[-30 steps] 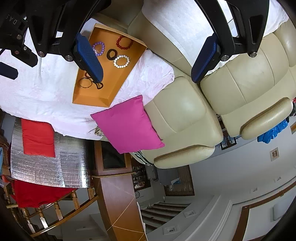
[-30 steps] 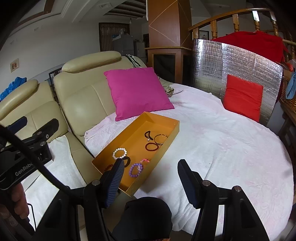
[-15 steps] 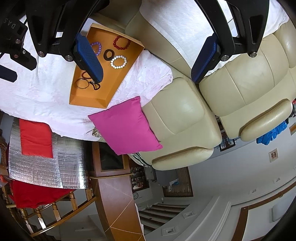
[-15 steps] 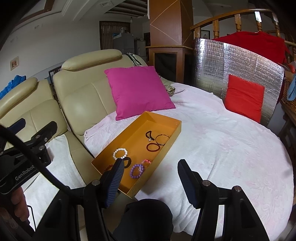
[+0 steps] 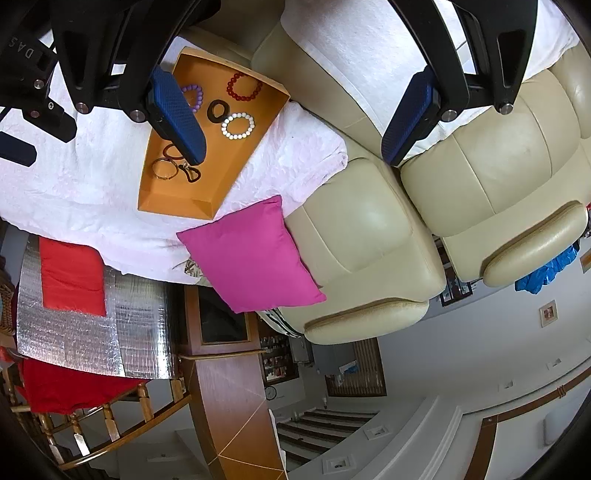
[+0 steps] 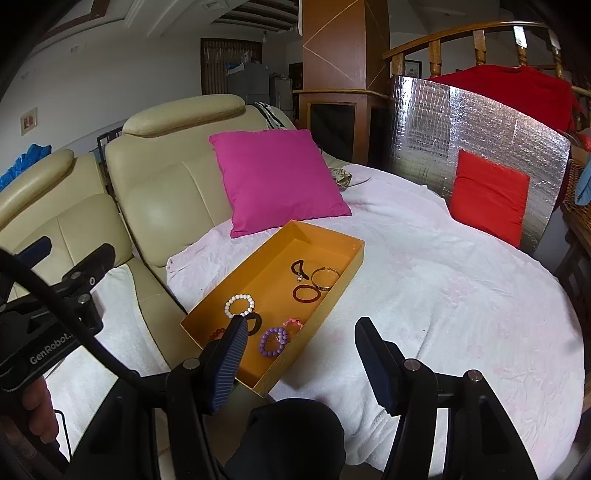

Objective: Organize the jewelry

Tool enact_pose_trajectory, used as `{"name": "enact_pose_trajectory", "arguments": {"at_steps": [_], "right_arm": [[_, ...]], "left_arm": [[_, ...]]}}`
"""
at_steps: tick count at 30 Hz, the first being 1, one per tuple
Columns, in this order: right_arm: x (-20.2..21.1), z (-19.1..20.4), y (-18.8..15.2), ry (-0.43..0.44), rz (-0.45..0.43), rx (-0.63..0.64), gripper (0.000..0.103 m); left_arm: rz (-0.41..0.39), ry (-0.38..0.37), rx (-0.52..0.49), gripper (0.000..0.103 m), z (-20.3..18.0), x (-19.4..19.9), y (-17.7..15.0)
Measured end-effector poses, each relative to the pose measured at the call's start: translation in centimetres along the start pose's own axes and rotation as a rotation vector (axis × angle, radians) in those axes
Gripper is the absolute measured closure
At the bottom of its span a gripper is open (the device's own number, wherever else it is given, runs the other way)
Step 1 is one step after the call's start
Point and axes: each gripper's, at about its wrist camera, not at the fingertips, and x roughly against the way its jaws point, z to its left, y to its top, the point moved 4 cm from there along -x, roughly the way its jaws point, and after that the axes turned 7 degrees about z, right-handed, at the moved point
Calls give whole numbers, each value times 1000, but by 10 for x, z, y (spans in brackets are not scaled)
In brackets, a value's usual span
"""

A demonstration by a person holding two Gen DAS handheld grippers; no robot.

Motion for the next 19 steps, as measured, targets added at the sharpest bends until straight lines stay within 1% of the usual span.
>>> {"name": "enact_pose_trajectory", "arguments": {"at_steps": [9, 14, 17, 19], "right_arm": [[-7, 1, 5, -1, 3, 13, 38], [-15, 0, 8, 5, 13, 23, 38], [-20, -8, 11, 11, 10, 16, 38], [-23, -24, 13, 11, 4, -11, 38]], "left_arm": [[11, -6, -6, 7, -2, -10, 2], [16, 4, -3, 7, -4, -17, 3], [-4, -8, -22, 7, -14, -19, 5], [-8, -19, -63, 7, -34, -23, 10]]}}
